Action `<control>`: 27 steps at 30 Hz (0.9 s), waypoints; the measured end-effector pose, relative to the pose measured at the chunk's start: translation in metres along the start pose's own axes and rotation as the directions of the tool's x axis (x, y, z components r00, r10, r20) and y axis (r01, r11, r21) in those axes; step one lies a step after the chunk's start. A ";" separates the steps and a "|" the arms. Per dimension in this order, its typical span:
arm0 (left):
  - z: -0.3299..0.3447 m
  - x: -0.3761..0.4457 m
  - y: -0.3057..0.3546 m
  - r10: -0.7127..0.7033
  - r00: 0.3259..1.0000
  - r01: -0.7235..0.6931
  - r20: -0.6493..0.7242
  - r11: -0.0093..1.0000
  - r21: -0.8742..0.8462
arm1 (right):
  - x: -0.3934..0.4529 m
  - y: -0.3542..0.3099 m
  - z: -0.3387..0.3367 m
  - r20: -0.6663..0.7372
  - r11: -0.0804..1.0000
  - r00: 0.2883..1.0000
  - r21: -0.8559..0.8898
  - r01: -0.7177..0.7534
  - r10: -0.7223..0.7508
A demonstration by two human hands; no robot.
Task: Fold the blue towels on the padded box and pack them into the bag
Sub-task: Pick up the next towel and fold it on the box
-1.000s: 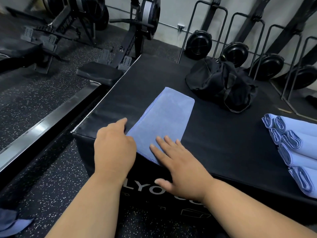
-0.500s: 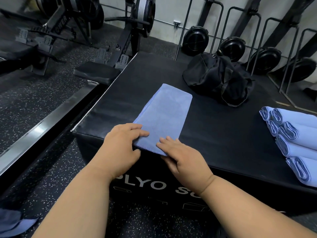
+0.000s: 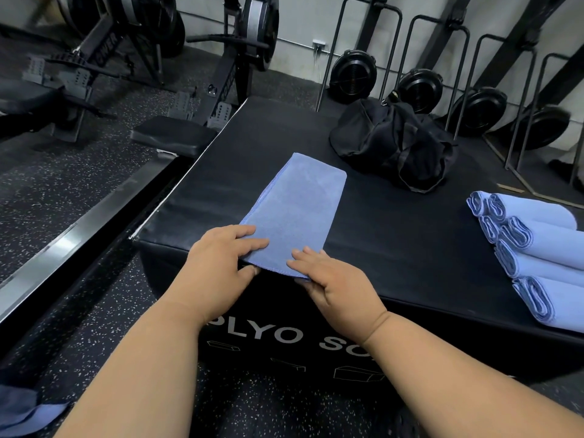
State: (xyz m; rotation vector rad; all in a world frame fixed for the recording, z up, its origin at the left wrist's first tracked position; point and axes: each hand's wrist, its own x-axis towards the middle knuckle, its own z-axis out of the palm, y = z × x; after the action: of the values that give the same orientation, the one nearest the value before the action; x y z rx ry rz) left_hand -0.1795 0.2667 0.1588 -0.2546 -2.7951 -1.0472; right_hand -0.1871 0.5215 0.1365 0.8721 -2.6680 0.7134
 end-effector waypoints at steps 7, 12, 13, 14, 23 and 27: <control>-0.011 -0.006 0.016 0.038 0.999 -0.037 0.001 0.985 -0.168 | -0.015 -0.020 -0.044 0.051 0.953 0.966 0.157 -0.257 0.252; -0.011 -0.011 0.044 -0.026 0.978 0.085 0.206 0.955 -0.284 | -0.040 -0.025 -0.080 0.068 0.849 0.900 0.309 -0.429 0.430; -0.008 -0.011 0.048 -0.029 0.973 0.095 0.227 0.954 -0.285 | -0.044 -0.024 -0.084 0.093 0.824 0.885 0.330 -0.460 0.457; -0.004 -0.011 0.051 -0.031 0.972 0.099 0.234 0.954 -0.283 | -0.047 -0.022 -0.088 0.109 0.808 0.873 0.340 -0.482 0.475; 0.016 0.003 0.059 -0.186 0.974 0.213 0.129 0.944 -0.251 | -0.034 -0.013 -0.081 0.057 0.705 0.794 0.425 -0.567 0.605; 0.021 0.009 0.057 -0.255 0.960 0.276 0.120 0.935 -0.221 | -0.025 -0.003 -0.076 0.072 0.668 0.750 0.406 -0.624 0.657</control>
State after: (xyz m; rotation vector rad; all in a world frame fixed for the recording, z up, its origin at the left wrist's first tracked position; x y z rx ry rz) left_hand -0.1778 0.3236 0.1809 0.0576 -2.8386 -1.4677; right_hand -0.1591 0.5709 0.1928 -0.1035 -2.7739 1.4677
